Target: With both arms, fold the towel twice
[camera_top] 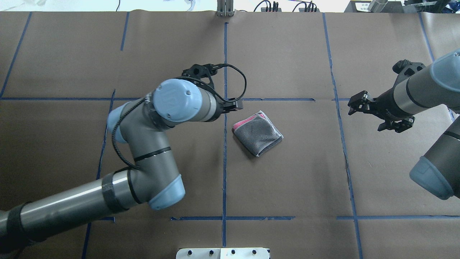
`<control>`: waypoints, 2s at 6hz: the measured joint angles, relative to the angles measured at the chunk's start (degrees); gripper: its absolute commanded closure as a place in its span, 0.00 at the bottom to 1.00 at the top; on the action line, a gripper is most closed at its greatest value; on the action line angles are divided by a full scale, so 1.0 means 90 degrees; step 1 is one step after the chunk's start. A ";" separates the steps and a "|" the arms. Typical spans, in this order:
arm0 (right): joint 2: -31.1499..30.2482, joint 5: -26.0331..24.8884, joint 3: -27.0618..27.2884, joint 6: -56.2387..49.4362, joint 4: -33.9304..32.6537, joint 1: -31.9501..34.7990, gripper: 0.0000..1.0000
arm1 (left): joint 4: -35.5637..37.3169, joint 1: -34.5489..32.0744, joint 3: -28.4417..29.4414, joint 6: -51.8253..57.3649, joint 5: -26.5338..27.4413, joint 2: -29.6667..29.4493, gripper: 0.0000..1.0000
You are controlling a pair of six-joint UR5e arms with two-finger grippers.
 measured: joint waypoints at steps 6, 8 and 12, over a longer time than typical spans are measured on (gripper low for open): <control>-0.0715 0.1252 -0.0511 -0.4401 -0.0040 0.1897 0.00 | 0.0018 -0.2587 -0.1132 0.4690 -0.2475 0.2875 0.00; -0.0959 0.1777 -0.0984 -0.6357 -0.0079 0.2751 0.00 | 0.0013 -0.3731 -0.1145 0.6313 -0.2988 0.3800 0.00; -0.1360 0.1872 -0.1313 -0.9273 -0.1084 0.3865 0.00 | 0.1671 -0.6080 -0.0897 0.9969 -0.3302 0.4579 0.00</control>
